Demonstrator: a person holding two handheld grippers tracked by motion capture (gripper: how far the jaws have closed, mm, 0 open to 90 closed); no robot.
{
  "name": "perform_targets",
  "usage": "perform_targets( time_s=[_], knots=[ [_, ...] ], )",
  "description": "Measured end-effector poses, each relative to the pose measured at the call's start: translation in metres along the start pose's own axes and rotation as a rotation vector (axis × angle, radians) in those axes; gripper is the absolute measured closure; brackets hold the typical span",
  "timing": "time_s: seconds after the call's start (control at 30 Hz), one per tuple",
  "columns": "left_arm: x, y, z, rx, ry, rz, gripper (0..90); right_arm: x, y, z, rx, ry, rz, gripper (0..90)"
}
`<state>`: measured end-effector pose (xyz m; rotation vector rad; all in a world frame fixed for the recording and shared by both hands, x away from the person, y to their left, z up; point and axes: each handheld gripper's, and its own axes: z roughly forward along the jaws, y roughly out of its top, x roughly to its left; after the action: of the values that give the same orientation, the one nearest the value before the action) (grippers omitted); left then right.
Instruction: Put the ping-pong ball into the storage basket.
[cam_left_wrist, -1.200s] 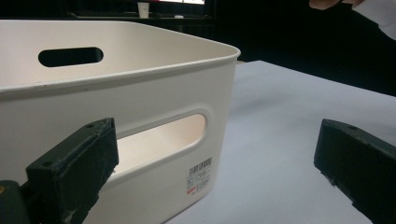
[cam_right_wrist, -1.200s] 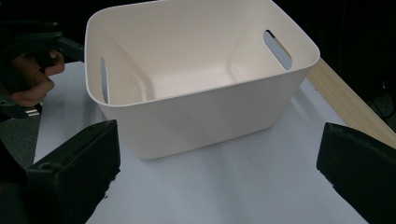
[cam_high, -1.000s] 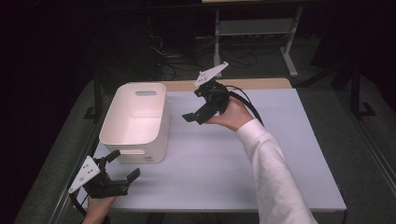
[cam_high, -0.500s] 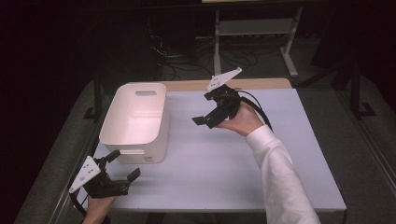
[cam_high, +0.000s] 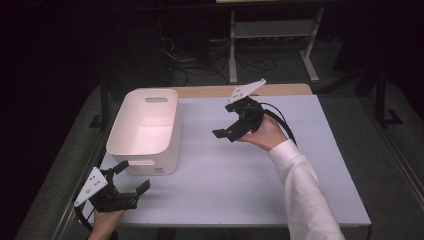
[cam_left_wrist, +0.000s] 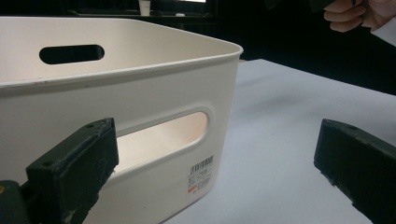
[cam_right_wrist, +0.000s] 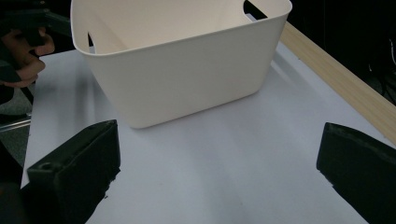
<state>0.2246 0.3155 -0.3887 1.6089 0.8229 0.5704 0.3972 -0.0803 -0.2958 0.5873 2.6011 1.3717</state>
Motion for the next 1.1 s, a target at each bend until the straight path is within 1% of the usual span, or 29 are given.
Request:
perform_targets(
  time_s=[0.03,0.1,0.13,0.17,0.2,0.23,0.3,0.43,0.47,0.5,0.53,0.67,0.73,0.8,0.97,1.1],
  knots=[
    [0.0,0.0,-0.001,0.009,0.0,0.003,0.0,0.001,-0.001,-0.001,0.006,-0.002,0.008,0.0],
    [0.0,0.0,-0.001,0.012,0.0,0.006,0.0,0.0,-0.004,-0.002,-0.001,-0.004,0.0,0.0],
    [0.0,0.0,0.0,0.011,-0.001,0.005,0.0,0.0,-0.005,-0.003,-0.001,-0.003,0.012,0.0],
    [0.001,0.0,-0.001,0.02,0.001,0.016,0.0,-0.001,-0.007,-0.004,-0.002,-0.006,0.005,0.0],
    [0.001,0.0,-0.001,0.02,0.002,0.016,0.0,0.0,-0.008,-0.005,0.0,-0.003,0.017,0.0],
    [0.001,0.0,-0.001,0.021,0.003,0.017,0.0,-0.001,-0.01,-0.005,-0.001,-0.006,0.013,0.0],
    [0.001,0.001,-0.001,0.028,0.006,0.017,0.0,-0.002,-0.013,-0.006,-0.003,-0.005,0.029,0.0],
    [0.001,0.001,-0.001,0.027,0.005,0.016,0.0,-0.003,-0.021,-0.007,0.0,-0.006,0.039,0.0],
    [0.001,0.001,-0.001,0.022,0.004,0.01,0.0,-0.004,-0.023,-0.007,-0.003,-0.007,0.041,0.0],
    [0.001,0.001,-0.001,0.025,0.005,0.01,0.0,-0.002,-0.025,-0.007,-0.015,0.001,0.072,0.0],
    [0.001,0.001,-0.001,0.026,0.005,0.012,0.0,-0.002,-0.026,-0.008,-0.017,0.0,0.079,0.0],
    [0.001,0.0,-0.001,0.028,0.008,0.012,0.0,-0.003,-0.033,-0.01,-0.02,-0.005,0.085,0.0],
    [0.001,0.0,-0.001,0.027,0.011,0.009,0.0,-0.003,-0.037,-0.011,-0.022,-0.007,0.077,0.0],
    [0.001,0.0,-0.001,0.026,0.011,0.005,0.0,-0.003,-0.041,-0.012,-0.029,-0.012,0.086,0.0],
    [0.001,0.0,0.0,0.027,0.009,0.009,0.0,-0.003,-0.051,-0.012,-0.035,-0.024,0.087,0.0],
    [0.001,0.0,-0.001,0.024,0.01,0.0,0.0,-0.004,-0.057,-0.014,-0.041,-0.026,0.095,0.0]
  ],
)
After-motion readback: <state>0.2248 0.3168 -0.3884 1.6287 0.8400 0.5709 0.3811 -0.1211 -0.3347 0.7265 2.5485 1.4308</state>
